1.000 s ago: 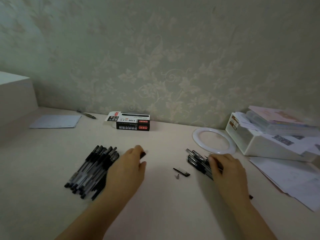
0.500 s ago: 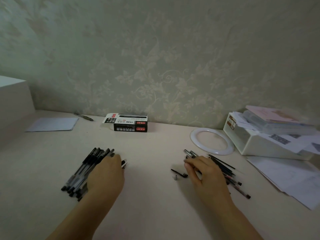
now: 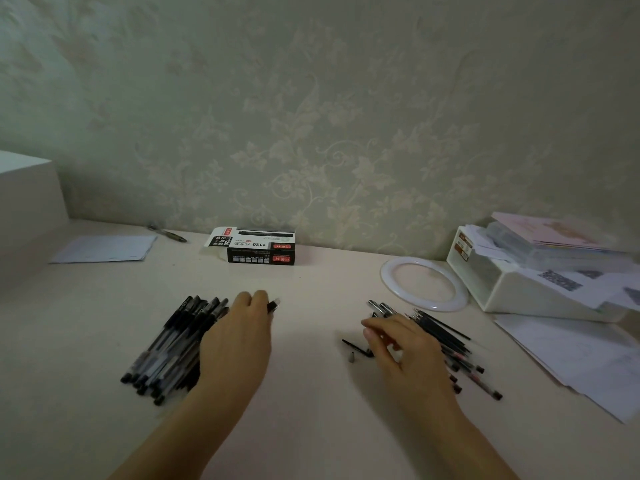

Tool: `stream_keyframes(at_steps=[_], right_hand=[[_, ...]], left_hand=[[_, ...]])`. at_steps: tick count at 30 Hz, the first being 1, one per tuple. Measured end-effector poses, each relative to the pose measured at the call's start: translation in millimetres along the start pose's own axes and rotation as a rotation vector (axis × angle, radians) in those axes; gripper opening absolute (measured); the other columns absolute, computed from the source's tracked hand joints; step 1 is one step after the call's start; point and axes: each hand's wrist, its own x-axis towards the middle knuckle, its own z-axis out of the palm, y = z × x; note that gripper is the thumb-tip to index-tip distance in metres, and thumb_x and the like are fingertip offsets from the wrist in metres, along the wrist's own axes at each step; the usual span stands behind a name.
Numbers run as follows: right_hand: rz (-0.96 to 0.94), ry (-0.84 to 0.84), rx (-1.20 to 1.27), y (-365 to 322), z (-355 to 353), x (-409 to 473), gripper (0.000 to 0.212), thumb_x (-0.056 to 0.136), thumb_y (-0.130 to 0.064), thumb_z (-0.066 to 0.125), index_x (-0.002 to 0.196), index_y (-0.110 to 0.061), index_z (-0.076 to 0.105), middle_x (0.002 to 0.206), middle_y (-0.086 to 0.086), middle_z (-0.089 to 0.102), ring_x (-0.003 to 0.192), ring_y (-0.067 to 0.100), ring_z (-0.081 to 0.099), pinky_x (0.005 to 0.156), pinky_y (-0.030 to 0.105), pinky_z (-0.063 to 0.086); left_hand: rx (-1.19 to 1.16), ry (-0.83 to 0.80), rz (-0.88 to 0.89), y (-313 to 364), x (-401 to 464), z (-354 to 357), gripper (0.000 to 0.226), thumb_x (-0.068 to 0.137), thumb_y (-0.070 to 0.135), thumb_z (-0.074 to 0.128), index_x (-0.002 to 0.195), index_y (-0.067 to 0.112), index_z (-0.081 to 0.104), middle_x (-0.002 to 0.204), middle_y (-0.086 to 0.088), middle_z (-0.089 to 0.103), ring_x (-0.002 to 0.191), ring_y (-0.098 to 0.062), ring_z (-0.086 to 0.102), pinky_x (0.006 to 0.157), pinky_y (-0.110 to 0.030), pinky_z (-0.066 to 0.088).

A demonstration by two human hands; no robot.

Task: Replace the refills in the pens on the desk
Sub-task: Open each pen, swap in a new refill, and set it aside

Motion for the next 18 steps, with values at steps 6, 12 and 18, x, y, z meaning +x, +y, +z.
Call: stream_keyframes(at_steps=[6, 12, 18], right_hand=[[0.441, -0.118, 0.745, -23, 9, 0, 0.008, 0.086, -0.024, 0.071, 0.09, -0.026, 0.078, 0.083, 0.001, 0.076, 0.072, 0.014, 0.071, 0.069, 0.021, 0.055], [0.568, -0.195, 0.939, -22, 14, -3, 0.022, 0.081, -0.034, 0.068, 0.088, -0.017, 0.079, 0.073, 0.007, 0.073, 0.066, 0.011, 0.066, 0.067, 0.019, 0.054], [0.71, 0.056, 0.954, -6, 12, 1, 0.023, 0.091, -0.029, 0.062, 0.082, -0.012, 0.075, 0.07, 0.006, 0.071, 0.065, 0.012, 0.068, 0.061, 0.019, 0.054]], left_hand=[[-0.383, 0.073, 0.354, 30, -18, -6, 0.023, 0.095, 0.048, 0.04, 0.097, 0.028, 0.052, 0.088, 0.012, 0.059, 0.066, -0.008, 0.057, 0.054, -0.032, 0.05], [-0.542, -0.049, 0.374, 35, -24, 15, 0.02, 0.091, 0.056, 0.045, 0.094, 0.036, 0.044, 0.077, 0.025, 0.052, 0.07, 0.008, 0.049, 0.053, -0.015, 0.034], [-0.584, -0.098, 0.374, 31, -22, 25, 0.024, 0.09, 0.057, 0.047, 0.087, 0.032, 0.05, 0.075, 0.02, 0.056, 0.067, 0.002, 0.05, 0.05, -0.017, 0.03]])
